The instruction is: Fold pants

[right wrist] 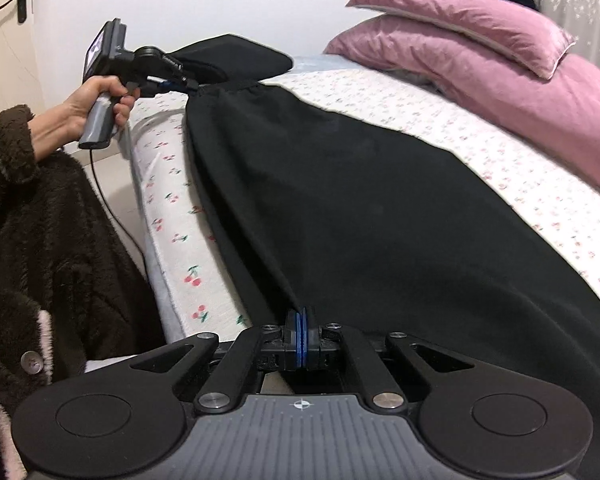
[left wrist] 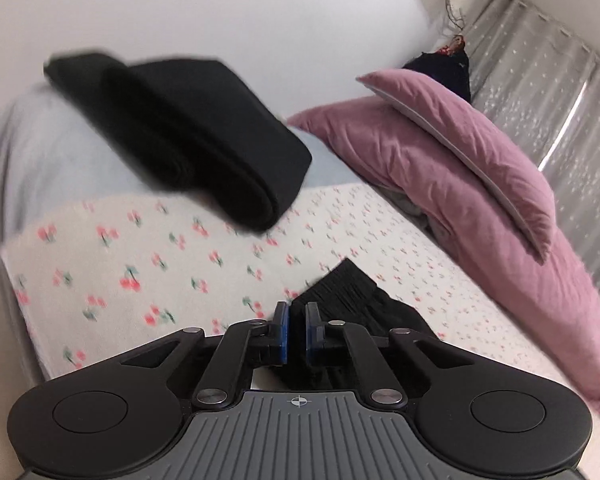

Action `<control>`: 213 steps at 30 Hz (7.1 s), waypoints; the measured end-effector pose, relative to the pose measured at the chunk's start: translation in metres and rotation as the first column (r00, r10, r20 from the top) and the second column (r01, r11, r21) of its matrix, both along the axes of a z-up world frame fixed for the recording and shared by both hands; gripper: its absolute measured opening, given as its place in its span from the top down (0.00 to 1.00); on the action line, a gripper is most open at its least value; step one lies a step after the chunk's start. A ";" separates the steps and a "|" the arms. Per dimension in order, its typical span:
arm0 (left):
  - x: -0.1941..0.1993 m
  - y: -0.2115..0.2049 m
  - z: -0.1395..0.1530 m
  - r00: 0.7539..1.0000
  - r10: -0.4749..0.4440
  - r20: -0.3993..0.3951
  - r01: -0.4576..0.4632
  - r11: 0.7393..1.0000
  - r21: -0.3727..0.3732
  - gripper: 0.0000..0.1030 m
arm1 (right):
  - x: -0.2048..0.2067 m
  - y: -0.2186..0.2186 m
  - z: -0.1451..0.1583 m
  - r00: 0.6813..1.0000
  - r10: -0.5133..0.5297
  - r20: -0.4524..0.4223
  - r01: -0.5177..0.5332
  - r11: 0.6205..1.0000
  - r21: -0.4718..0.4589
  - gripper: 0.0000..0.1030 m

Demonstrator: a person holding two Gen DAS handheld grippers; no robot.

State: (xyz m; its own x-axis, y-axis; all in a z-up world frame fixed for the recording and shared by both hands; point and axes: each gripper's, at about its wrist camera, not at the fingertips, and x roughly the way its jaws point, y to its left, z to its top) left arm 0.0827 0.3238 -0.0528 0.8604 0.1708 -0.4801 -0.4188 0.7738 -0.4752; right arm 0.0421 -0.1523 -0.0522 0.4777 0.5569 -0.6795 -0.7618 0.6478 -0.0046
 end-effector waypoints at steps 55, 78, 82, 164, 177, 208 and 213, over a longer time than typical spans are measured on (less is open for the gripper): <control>0.117 0.044 -0.010 0.873 -0.471 -0.127 0.485 0.865 0.126 0.66 | 0.280 0.070 -0.026 0.891 -0.454 -0.010 0.450 0.880 0.153 0.73; 0.051 -0.134 -0.004 0.545 -0.717 -0.434 0.817 0.339 0.467 0.26 | 0.104 0.118 -0.031 0.994 -0.078 0.071 0.081 0.996 -0.045 0.28; 0.040 -0.105 -0.004 0.578 -0.676 -0.456 0.804 0.375 0.462 0.17 | 0.090 0.090 -0.028 0.992 -0.115 0.050 0.118 0.992 -0.054 0.23; 0.047 -0.295 0.017 0.528 -0.840 -0.120 0.849 0.524 0.070 0.06 | -0.003 -0.267 0.001 0.313 -0.945 -0.096 0.941 0.295 0.164 0.91; 0.055 -0.308 0.010 0.503 -0.860 -0.084 0.862 0.506 -0.018 0.07 | 0.059 -0.151 -0.009 0.649 -0.746 -0.147 0.761 0.639 0.118 0.91; 0.100 -0.307 -0.024 0.561 -0.828 0.010 0.773 0.519 -0.365 0.59 | 0.056 -0.035 -0.001 0.917 -0.286 -0.277 0.352 0.908 0.229 0.63; 0.101 -0.310 -0.026 0.562 -0.827 -0.012 0.775 0.532 -0.342 0.70 | 0.053 -0.056 0.002 0.901 -0.322 -0.289 0.400 0.876 0.269 0.60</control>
State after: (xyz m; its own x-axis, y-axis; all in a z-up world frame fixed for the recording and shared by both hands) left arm 0.1836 0.0137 -0.0790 0.4774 -0.7086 -0.5196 0.2273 0.6708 -0.7060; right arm 0.0948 -0.2082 -0.0499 0.5397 0.5771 -0.6129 -0.4285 0.8150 0.3901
